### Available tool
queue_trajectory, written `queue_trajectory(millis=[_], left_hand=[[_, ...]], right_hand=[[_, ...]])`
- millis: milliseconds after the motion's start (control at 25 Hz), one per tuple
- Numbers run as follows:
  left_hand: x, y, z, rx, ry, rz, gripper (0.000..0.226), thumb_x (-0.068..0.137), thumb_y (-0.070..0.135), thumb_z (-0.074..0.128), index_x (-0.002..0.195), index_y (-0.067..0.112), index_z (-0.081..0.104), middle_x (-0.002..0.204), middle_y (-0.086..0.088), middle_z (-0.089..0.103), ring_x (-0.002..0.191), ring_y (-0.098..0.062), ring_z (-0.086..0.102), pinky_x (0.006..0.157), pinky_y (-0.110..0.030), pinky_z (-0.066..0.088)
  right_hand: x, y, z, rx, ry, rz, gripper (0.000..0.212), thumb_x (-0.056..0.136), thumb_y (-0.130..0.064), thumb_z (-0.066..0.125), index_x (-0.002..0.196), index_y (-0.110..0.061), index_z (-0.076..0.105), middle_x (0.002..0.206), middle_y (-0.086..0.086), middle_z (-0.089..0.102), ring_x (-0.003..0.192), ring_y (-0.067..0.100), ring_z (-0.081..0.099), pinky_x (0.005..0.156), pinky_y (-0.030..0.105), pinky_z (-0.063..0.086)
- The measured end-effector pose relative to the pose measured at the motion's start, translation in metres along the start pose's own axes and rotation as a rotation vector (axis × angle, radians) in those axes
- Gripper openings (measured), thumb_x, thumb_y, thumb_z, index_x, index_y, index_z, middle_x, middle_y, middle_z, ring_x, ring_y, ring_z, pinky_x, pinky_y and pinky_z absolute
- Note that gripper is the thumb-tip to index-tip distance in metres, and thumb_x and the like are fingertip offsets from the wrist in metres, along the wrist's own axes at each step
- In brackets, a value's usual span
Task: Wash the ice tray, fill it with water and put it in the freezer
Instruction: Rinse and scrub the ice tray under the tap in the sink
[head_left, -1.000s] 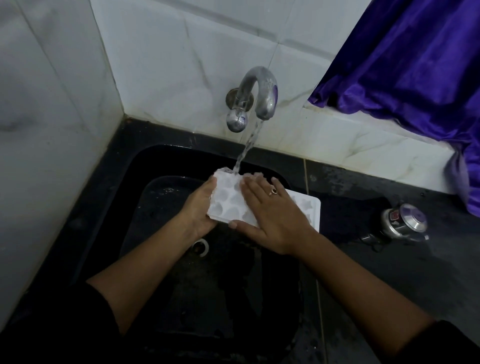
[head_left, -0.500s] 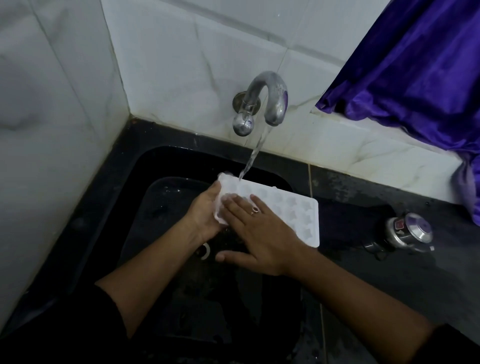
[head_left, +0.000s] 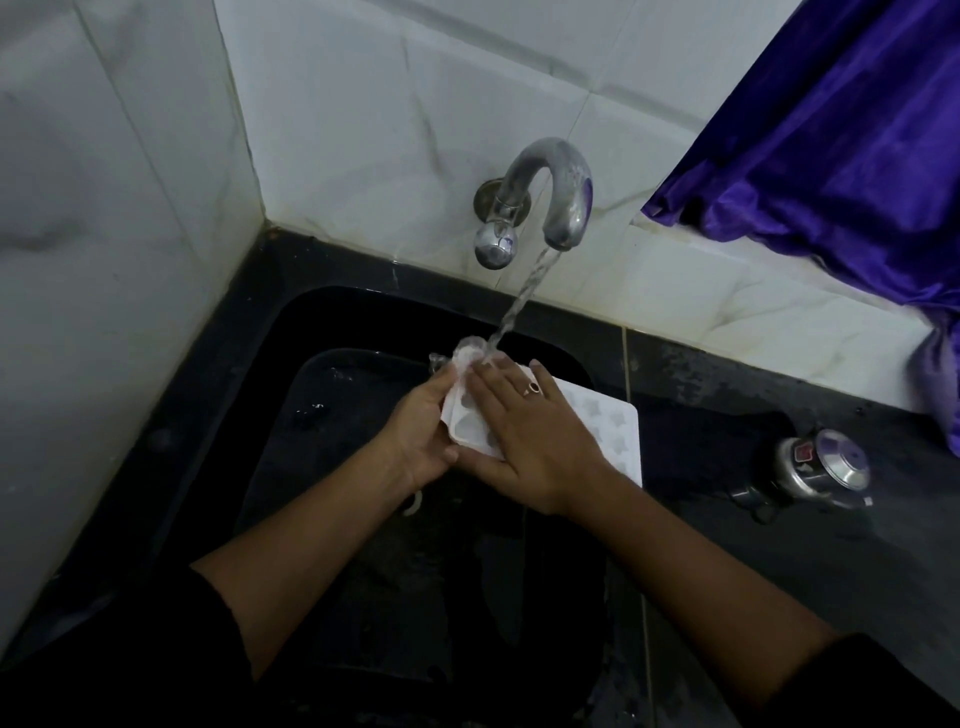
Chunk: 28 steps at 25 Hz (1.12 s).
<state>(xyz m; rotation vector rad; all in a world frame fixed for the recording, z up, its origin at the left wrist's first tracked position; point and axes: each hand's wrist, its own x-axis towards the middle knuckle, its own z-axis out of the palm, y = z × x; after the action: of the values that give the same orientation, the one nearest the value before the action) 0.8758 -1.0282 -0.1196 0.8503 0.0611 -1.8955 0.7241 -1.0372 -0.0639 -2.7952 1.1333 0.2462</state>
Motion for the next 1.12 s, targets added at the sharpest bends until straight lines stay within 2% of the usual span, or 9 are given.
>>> queue_trajectory(millis=[160,280,400,520,600,760,800,960,1120], left_hand=[[-0.001,0.005,-0.003,-0.019,0.044,0.038,0.057,0.112,0.044,0.038,0.143,0.002,0.058,0.126,-0.025,0.072,0.113,-0.036,0.069,0.094,-0.049,0.054],[-0.002,0.004,-0.003,-0.011,0.030,0.027,0.054,0.111,0.046,0.040,0.139,0.005,0.062,0.129,-0.021,0.071,0.113,-0.033,0.071,0.095,-0.049,0.055],[-0.009,0.004,0.000,0.020,0.022,0.038,0.051,0.110,0.047,0.042,0.132,0.007,0.067,0.120,-0.018,0.075,0.105,-0.030,0.074,0.096,-0.046,0.056],[-0.005,0.014,-0.008,-0.003,0.060,0.062,0.056,0.110,0.047,0.042,0.138,0.003,0.062,0.131,-0.024,0.070,0.121,-0.037,0.069,0.099,-0.050,0.055],[-0.007,0.015,-0.009,-0.012,0.032,0.053,0.057,0.110,0.047,0.044,0.145,0.005,0.059,0.139,-0.022,0.067,0.125,-0.034,0.067,0.104,-0.050,0.054],[-0.015,0.013,-0.018,-0.004,0.031,0.098,0.048,0.111,0.043,0.039,0.129,0.009,0.068,0.112,-0.014,0.079,0.093,-0.024,0.080,0.075,-0.037,0.066],[-0.017,0.016,-0.024,-0.010,0.039,0.121,0.047,0.111,0.043,0.039,0.127,0.009,0.068,0.112,-0.015,0.079,0.092,-0.024,0.080,0.073,-0.037,0.066],[-0.025,0.031,-0.052,-0.012,0.033,0.236,0.053,0.109,0.043,0.042,0.147,0.009,0.056,0.136,-0.022,0.069,0.115,-0.036,0.073,0.090,-0.054,0.063],[-0.031,0.037,-0.066,0.020,0.037,0.316,0.049,0.109,0.042,0.044,0.146,0.014,0.059,0.138,-0.018,0.068,0.121,-0.034,0.070,0.093,-0.051,0.062]], right_hand=[[-0.017,-0.021,0.010,-0.011,-0.074,-0.097,0.101,0.095,-0.085,0.021,0.166,-0.013,0.010,0.173,0.007,0.000,0.161,0.019,-0.006,0.130,0.048,-0.002],[-0.004,-0.010,0.004,-0.020,0.000,-0.051,0.099,0.096,-0.083,0.015,0.166,-0.013,0.016,0.174,0.008,0.008,0.161,0.023,0.000,0.129,0.053,0.005],[0.002,-0.016,0.004,0.014,0.027,-0.033,0.097,0.098,-0.079,0.026,0.165,-0.010,0.018,0.173,0.010,0.011,0.161,0.024,0.002,0.129,0.052,0.005],[-0.007,-0.026,0.009,0.003,-0.026,-0.127,0.098,0.097,-0.081,0.024,0.166,-0.012,0.011,0.173,0.008,0.004,0.161,0.020,-0.005,0.130,0.048,-0.001],[0.003,-0.014,0.008,0.004,0.035,-0.090,0.096,0.098,-0.079,0.020,0.166,-0.012,0.013,0.173,0.009,0.005,0.161,0.021,-0.002,0.129,0.051,0.005],[0.021,-0.020,0.013,0.078,0.073,-0.028,0.099,0.096,-0.079,0.012,0.166,-0.009,0.013,0.174,0.010,0.008,0.161,0.019,0.001,0.130,0.048,0.004],[0.022,-0.025,0.017,0.106,0.079,-0.015,0.098,0.097,-0.079,0.013,0.166,-0.010,0.011,0.174,0.009,0.006,0.161,0.018,-0.001,0.130,0.046,0.003],[0.013,-0.016,0.025,0.169,0.077,0.110,0.100,0.094,-0.082,0.007,0.166,-0.012,0.006,0.174,0.006,0.002,0.161,0.016,-0.003,0.130,0.043,0.001],[0.007,-0.017,0.030,0.206,0.105,0.245,0.106,0.092,-0.084,0.005,0.166,-0.008,0.010,0.174,0.011,0.009,0.161,0.020,0.003,0.130,0.044,0.002]])
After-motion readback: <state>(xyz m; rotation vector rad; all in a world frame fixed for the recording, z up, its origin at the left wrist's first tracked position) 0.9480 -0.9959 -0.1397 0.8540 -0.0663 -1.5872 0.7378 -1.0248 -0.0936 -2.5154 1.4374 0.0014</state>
